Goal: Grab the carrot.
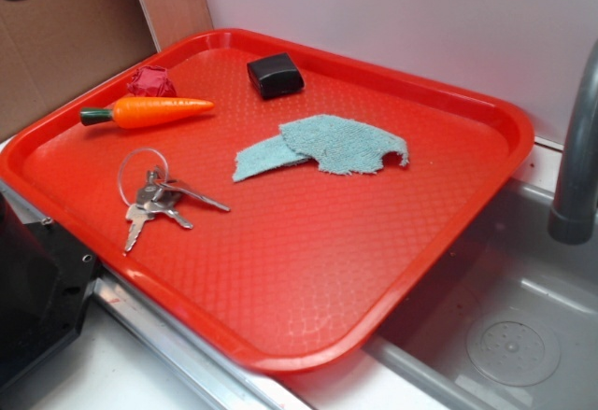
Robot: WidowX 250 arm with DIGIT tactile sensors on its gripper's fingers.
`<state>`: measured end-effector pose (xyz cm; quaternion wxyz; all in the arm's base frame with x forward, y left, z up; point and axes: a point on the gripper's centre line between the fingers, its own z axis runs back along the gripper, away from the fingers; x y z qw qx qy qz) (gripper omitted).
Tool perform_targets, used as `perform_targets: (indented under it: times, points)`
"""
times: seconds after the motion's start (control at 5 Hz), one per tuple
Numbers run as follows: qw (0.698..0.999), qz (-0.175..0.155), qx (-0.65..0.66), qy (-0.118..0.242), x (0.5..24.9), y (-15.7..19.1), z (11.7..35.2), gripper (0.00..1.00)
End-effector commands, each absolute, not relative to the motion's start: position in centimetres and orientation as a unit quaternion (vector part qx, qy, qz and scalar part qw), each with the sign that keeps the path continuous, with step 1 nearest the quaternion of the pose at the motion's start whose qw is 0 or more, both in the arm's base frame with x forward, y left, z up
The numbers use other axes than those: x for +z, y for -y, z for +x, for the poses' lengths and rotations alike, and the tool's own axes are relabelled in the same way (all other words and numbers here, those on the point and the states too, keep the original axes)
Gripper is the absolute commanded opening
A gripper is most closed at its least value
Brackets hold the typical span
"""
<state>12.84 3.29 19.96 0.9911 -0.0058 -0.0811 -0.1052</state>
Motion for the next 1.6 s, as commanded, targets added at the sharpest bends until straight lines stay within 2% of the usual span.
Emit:
perform_targets:
  times: [0.0,0.2,0.4,0.6,1.2,1.4]
  points:
    - [0.981,0.025,-0.173,0.083,15.6,-6.9,16.6,1.00]
    - [0.983,0.054,-0.161,0.066,12.6,-9.1,19.5,1.00]
    - [0.983,0.059,-0.167,0.056,10.2,-10.0,20.9,1.00]
    - [0.981,0.073,-0.173,0.042,8.3,-9.9,21.5,1.00]
    - [0.984,0.104,-0.141,-0.015,4.1,-11.9,21.0,1.00]
    - [0.985,0.096,-0.143,-0.025,3.1,-12.1,20.9,1.00]
